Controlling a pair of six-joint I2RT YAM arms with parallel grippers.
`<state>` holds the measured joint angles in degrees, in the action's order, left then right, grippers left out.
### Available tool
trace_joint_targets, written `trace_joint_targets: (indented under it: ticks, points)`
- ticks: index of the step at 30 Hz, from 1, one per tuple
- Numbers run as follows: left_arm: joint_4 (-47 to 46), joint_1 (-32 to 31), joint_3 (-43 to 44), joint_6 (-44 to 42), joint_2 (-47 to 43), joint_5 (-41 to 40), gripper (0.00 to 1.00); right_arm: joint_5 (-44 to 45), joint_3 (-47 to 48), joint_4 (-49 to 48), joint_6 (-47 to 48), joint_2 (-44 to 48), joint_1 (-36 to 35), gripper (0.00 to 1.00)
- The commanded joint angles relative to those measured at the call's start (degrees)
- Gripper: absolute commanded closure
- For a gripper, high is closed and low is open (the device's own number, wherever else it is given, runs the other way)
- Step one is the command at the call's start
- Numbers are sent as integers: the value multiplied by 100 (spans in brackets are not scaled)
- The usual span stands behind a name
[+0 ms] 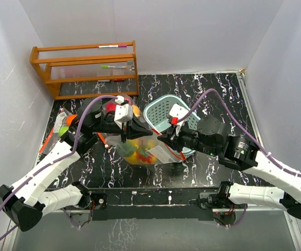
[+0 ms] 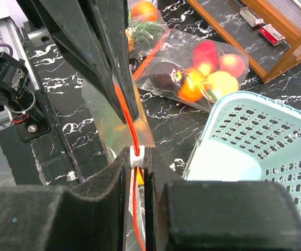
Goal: Place the food in the zip-top bag and seal the zipper
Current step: Zip the zipper food storage bag.
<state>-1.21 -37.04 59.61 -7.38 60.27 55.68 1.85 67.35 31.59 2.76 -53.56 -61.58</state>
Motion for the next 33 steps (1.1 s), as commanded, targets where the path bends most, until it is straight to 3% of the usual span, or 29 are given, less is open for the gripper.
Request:
trace_joint_targets:
  ticks: [1,7,13,17,27,33]
  points:
    - [-391,69,245,295,-245,-248,100,375,-103,100,-90,322,8,92]
    - [-291,80,485,202,-354,-900,100,368,-328,193,-288,457,7,92]
    - [-116,83,821,54,-531,-3060,100,371,-710,175,-589,692,8,92]
    - [-83,91,1028,52,-543,-3971,100,418,-919,173,-790,920,13,92]
    - [-122,100,1342,54,-505,-4991,100,556,-1310,210,-1184,1364,9,92]
    - [-119,100,1279,77,-508,-4982,100,764,-1413,234,-1344,1328,6,90]
